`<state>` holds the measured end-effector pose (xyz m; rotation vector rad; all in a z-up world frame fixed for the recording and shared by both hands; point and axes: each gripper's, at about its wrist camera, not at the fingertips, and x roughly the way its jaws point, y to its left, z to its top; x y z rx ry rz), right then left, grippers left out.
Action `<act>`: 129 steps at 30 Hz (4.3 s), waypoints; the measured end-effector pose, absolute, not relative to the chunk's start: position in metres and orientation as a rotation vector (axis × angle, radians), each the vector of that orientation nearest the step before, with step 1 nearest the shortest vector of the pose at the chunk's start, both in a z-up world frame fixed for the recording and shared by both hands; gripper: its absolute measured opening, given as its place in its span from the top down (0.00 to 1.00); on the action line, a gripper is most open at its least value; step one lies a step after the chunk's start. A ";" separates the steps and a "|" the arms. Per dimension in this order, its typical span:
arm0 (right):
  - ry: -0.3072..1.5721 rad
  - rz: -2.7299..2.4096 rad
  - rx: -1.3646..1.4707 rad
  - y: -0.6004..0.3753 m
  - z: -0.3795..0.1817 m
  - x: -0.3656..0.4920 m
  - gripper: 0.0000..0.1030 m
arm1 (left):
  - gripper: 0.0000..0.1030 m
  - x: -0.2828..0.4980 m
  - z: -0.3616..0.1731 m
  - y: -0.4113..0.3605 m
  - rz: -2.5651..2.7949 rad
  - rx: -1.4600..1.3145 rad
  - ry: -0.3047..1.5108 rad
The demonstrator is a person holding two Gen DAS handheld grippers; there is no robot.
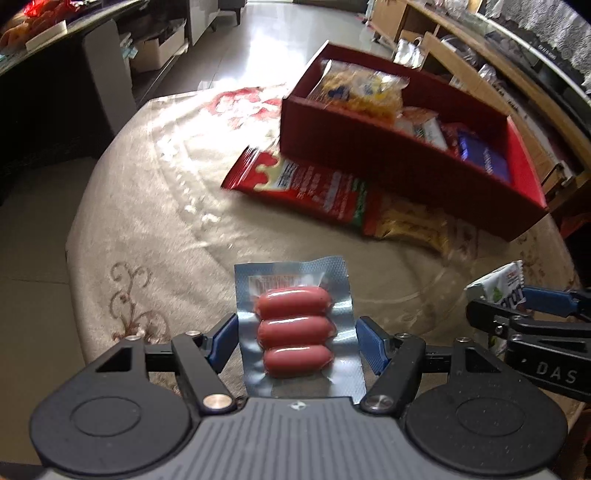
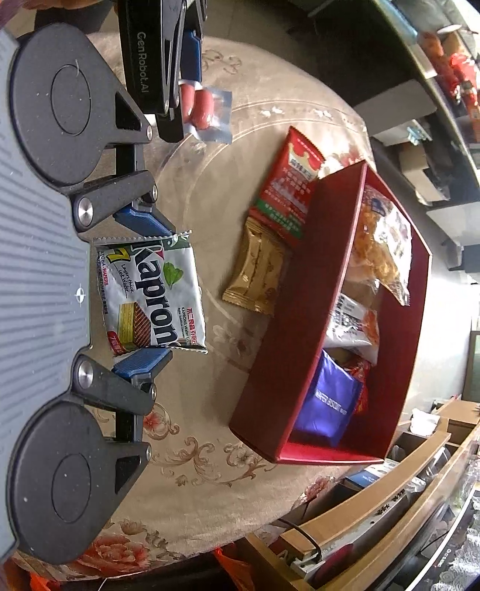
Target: Organize snacks
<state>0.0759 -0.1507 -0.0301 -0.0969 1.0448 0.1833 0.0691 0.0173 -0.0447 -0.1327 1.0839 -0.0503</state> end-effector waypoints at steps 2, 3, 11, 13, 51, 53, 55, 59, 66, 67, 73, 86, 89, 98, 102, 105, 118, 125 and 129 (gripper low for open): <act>1.032 0.184 -0.087 -0.152 -0.027 0.076 0.32 | 0.37 0.070 -0.040 0.015 -0.052 -0.130 1.062; 1.025 0.184 -0.084 -0.152 -0.025 0.076 0.32 | 0.37 0.070 -0.037 0.013 -0.052 -0.127 1.053; 0.994 0.184 -0.075 -0.153 -0.014 0.081 0.32 | 0.37 0.080 -0.027 0.009 -0.053 -0.123 1.017; 0.984 0.183 -0.072 -0.153 -0.012 0.082 0.32 | 0.37 0.083 -0.024 0.007 -0.057 -0.118 1.008; 0.814 0.047 0.038 -0.193 0.028 0.167 0.32 | 0.37 0.197 0.028 -0.052 -0.065 -0.010 0.827; 0.815 0.041 0.039 -0.195 0.026 0.172 0.32 | 0.37 0.203 0.026 -0.055 -0.062 -0.003 0.826; 0.813 0.038 0.038 -0.196 0.024 0.177 0.32 | 0.37 0.209 0.024 -0.058 -0.059 0.005 0.826; 0.819 0.028 0.037 -0.199 0.020 0.187 0.32 | 0.37 0.221 0.019 -0.063 -0.054 0.019 0.829; 0.829 0.013 0.018 -0.200 0.010 0.203 0.32 | 0.37 0.238 0.006 -0.070 -0.040 0.044 0.840; 0.832 0.013 0.020 -0.201 0.007 0.205 0.32 | 0.37 0.241 0.004 -0.071 -0.036 0.050 0.843; 0.856 0.017 0.022 -0.202 -0.005 0.217 0.31 | 0.37 0.251 -0.007 -0.075 -0.021 0.083 0.856; 0.869 0.011 0.038 -0.204 -0.013 0.224 0.29 | 0.36 0.255 -0.004 -0.070 -0.032 0.070 0.864; 0.862 0.010 0.048 -0.207 -0.011 0.224 0.28 | 0.36 0.254 0.001 -0.068 -0.045 0.045 0.854; 0.860 0.012 0.031 -0.205 -0.008 0.218 0.25 | 0.31 0.245 0.015 -0.060 -0.080 -0.006 0.836; 0.843 0.020 0.028 -0.202 0.000 0.211 0.25 | 0.31 0.239 0.017 -0.049 -0.066 -0.016 0.837; 0.838 0.031 0.018 -0.198 0.003 0.205 0.24 | 0.31 0.233 0.018 -0.037 -0.053 -0.033 0.842; 0.865 0.136 -0.027 -0.159 0.005 0.163 0.23 | 0.31 0.194 0.011 0.022 -0.031 -0.083 0.879; 0.909 0.190 -0.058 -0.138 -0.004 0.149 0.21 | 0.31 0.185 -0.010 0.031 -0.069 -0.050 0.944; 0.959 0.216 -0.057 -0.134 -0.016 0.150 0.21 | 0.31 0.189 -0.024 0.032 -0.103 -0.011 0.976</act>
